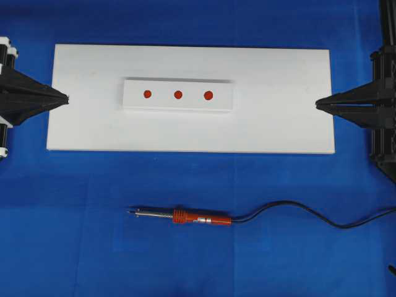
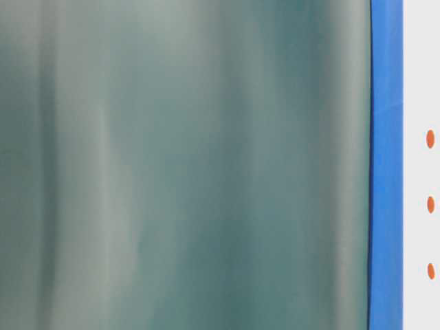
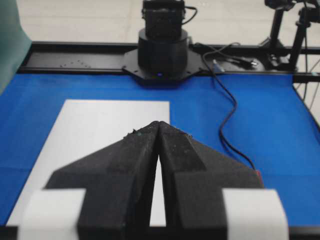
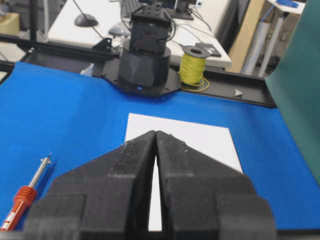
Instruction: Touch the tip of the soldering iron to the mark.
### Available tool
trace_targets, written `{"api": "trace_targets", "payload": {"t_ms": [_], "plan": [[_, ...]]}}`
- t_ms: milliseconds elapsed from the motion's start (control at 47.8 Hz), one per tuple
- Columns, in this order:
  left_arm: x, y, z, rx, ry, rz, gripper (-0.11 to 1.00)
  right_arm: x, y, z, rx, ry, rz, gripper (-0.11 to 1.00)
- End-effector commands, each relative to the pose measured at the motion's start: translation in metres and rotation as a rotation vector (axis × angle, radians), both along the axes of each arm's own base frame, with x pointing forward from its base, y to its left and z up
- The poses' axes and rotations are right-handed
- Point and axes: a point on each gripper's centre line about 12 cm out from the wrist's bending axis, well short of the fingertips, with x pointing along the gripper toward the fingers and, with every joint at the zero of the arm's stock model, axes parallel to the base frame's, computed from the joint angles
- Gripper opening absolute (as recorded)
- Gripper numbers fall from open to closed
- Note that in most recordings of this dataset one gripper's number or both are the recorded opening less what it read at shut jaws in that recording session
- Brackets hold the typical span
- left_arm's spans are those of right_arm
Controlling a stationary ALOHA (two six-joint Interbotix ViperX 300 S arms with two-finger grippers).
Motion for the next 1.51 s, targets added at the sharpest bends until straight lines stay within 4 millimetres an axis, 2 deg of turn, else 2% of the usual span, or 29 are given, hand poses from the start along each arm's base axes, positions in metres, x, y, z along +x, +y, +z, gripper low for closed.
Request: {"api": "trace_targets", "payload": {"t_ms": [0,126,356,607,690,774,983,1025,1067,1276,1485], "plan": [[0.001,-0.003,0.001,-0.003,-0.006,-0.015,0.00,0.003,0.000,0.011,0.017,-0.026,0.000,0.00],[0.000,-0.003,0.003,-0.002,-0.012,-0.016,0.00,0.004,0.000,0.012,0.021,-0.024,0.004,-0.06],[-0.001,-0.003,0.001,-0.002,-0.009,-0.016,0.00,0.009,0.003,0.013,0.072,0.011,0.020,-0.06],[-0.001,-0.003,0.000,0.001,-0.008,-0.016,0.00,0.029,0.016,0.011,0.101,0.096,0.072,-0.04],[-0.001,-0.003,0.000,0.001,-0.006,-0.016,0.00,0.042,0.022,0.008,0.127,0.138,0.093,0.03],[-0.001,-0.003,-0.001,0.001,-0.005,-0.016,0.00,0.055,0.027,0.002,0.152,0.192,0.102,0.18],[-0.002,-0.003,-0.003,0.000,0.002,-0.017,0.00,0.095,0.038,-0.022,0.224,0.333,0.105,0.79],[-0.002,-0.003,-0.003,0.000,0.002,-0.017,0.00,0.103,0.041,-0.027,0.237,0.356,0.106,0.89],[-0.002,-0.003,-0.003,0.000,0.000,-0.016,0.00,0.111,0.044,-0.031,0.246,0.379,0.109,0.91],[-0.002,-0.003,-0.005,-0.002,0.003,-0.016,0.00,0.149,0.071,-0.049,0.267,0.511,0.140,0.88],[-0.003,-0.003,-0.006,-0.001,0.006,-0.017,0.00,0.178,0.091,-0.071,0.292,0.619,0.144,0.88]]}}
